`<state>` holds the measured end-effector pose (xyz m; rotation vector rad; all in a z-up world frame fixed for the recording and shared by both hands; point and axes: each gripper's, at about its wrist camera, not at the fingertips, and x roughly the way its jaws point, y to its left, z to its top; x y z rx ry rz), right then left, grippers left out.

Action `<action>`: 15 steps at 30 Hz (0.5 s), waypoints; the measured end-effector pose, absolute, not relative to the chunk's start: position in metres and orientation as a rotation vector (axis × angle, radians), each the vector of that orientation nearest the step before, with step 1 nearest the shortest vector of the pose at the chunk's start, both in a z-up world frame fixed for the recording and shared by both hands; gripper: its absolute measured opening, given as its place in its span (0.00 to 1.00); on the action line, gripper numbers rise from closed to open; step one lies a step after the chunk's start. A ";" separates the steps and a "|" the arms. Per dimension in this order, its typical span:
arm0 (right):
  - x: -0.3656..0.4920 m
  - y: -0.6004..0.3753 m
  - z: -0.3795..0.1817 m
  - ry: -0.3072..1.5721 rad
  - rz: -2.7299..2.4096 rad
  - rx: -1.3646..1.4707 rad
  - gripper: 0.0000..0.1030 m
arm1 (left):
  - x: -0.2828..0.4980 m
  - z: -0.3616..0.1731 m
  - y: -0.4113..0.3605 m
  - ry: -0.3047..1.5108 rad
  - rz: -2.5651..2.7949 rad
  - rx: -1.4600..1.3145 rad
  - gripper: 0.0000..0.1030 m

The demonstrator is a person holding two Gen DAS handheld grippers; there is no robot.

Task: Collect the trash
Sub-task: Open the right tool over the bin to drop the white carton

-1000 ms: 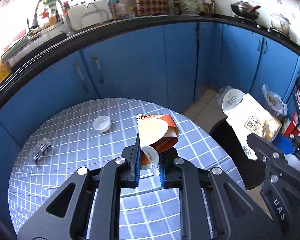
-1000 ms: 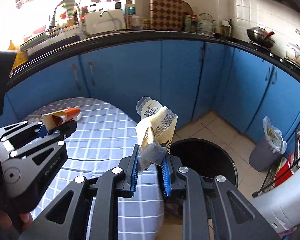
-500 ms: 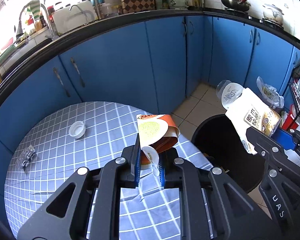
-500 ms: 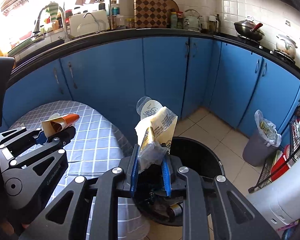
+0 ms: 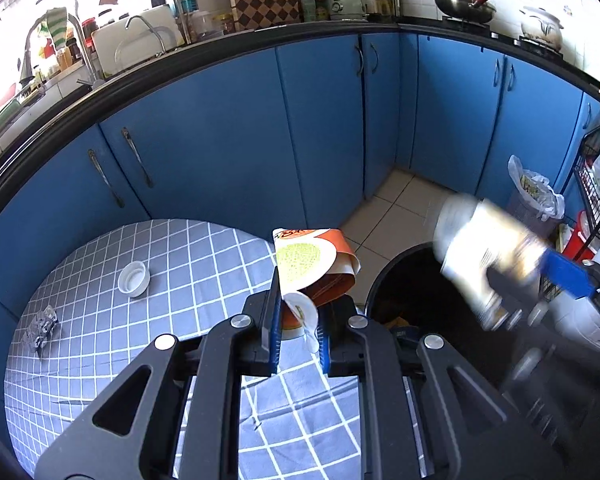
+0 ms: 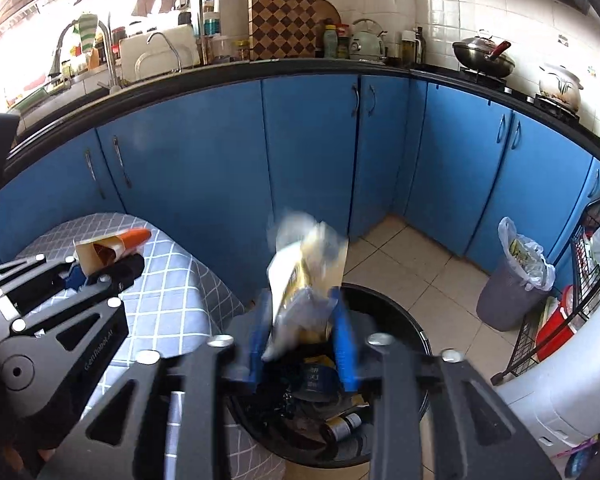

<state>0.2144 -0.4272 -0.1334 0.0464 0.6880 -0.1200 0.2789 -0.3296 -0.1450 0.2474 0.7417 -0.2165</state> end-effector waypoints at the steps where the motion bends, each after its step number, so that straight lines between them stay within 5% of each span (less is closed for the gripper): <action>1: 0.210 -0.428 -0.132 0.654 -0.181 0.018 0.85 | 0.281 -0.144 -0.330 0.741 -0.212 0.243 0.15; 15: 0.197 -0.466 -0.137 0.647 -0.326 0.062 0.87 | 0.286 -0.150 -0.357 0.753 -0.271 0.247 0.15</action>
